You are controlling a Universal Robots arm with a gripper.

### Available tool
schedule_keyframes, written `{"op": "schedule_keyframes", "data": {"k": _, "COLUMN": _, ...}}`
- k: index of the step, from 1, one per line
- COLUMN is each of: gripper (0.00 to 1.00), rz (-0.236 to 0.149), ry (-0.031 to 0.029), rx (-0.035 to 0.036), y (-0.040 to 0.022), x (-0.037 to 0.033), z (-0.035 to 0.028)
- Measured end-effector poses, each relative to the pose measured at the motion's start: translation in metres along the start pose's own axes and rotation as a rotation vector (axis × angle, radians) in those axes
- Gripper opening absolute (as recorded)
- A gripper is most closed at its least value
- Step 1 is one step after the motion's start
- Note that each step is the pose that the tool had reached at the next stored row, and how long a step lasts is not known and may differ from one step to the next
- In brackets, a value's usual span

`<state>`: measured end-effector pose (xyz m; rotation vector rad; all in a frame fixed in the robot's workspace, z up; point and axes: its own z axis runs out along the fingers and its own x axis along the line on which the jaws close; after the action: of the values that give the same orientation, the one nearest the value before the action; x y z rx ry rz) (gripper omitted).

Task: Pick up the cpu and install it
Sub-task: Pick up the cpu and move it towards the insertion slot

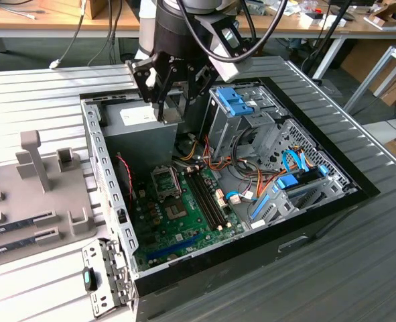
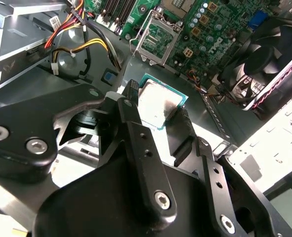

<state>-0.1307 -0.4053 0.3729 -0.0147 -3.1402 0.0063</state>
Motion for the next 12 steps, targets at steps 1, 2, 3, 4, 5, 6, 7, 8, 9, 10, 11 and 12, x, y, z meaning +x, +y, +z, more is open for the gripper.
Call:
{"op": "schedule_keyframes", "data": {"k": 1, "gripper": 0.47, "rz": 0.0, "ry": 0.0, "rx": 0.0, "y": -0.0001, "x": 0.0, "z": 0.0002}}
{"op": "schedule_keyframes", "data": {"k": 2, "gripper": 0.47, "rz": 0.0, "ry": -0.0001, "rx": 0.0, "y": -0.0003, "x": -0.0001, "z": 0.0005}}
{"op": "schedule_keyframes", "data": {"k": 3, "gripper": 0.47, "rz": 0.0, "ry": 0.0, "rx": 0.0, "y": -0.0004, "x": -0.0001, "z": 0.0006}}
{"op": "schedule_keyframes", "data": {"k": 4, "gripper": 0.47, "rz": 0.0, "ry": 0.0001, "rx": 0.0001, "y": -0.0006, "x": -0.0001, "z": 0.001}}
{"op": "schedule_keyframes", "data": {"k": 5, "gripper": 0.47, "rz": 0.0, "ry": 0.0, "rx": 0.0001, "y": -0.0007, "x": -0.0002, "z": 0.0012}}
{"op": "schedule_keyframes", "data": {"k": 6, "gripper": 0.47, "rz": 0.0, "ry": 0.0, "rx": 0.0, "y": -0.0008, "x": -0.0002, "z": 0.0013}}
{"op": "schedule_keyframes", "data": {"k": 7, "gripper": 0.47, "rz": 0.0, "ry": 0.0, "rx": 0.0, "y": -0.0009, "x": -0.0002, "z": 0.0014}}
{"op": "schedule_keyframes", "data": {"k": 8, "gripper": 0.47, "rz": 0.0, "ry": 0.0, "rx": 0.0, "y": -0.0009, "x": -0.0003, "z": 0.0016}}
{"op": "schedule_keyframes", "data": {"k": 9, "gripper": 0.47, "rz": 0.0, "ry": 0.0, "rx": 0.0, "y": -0.0009, "x": -0.0004, "z": 0.0017}}
{"op": "schedule_keyframes", "data": {"k": 10, "gripper": 0.47, "rz": 0.0, "ry": 0.0, "rx": 0.0001, "y": -0.0009, "x": -0.0005, "z": 0.0018}}
{"op": "schedule_keyframes", "data": {"k": 11, "gripper": 0.47, "rz": 0.0, "ry": 0.0, "rx": 0.0001, "y": -0.0009, "x": -0.0006, "z": 0.002}}
{"op": "schedule_keyframes", "data": {"k": 12, "gripper": 0.47, "rz": 0.0, "ry": 0.0, "rx": 0.0001, "y": -0.0009, "x": -0.0007, "z": 0.0022}}
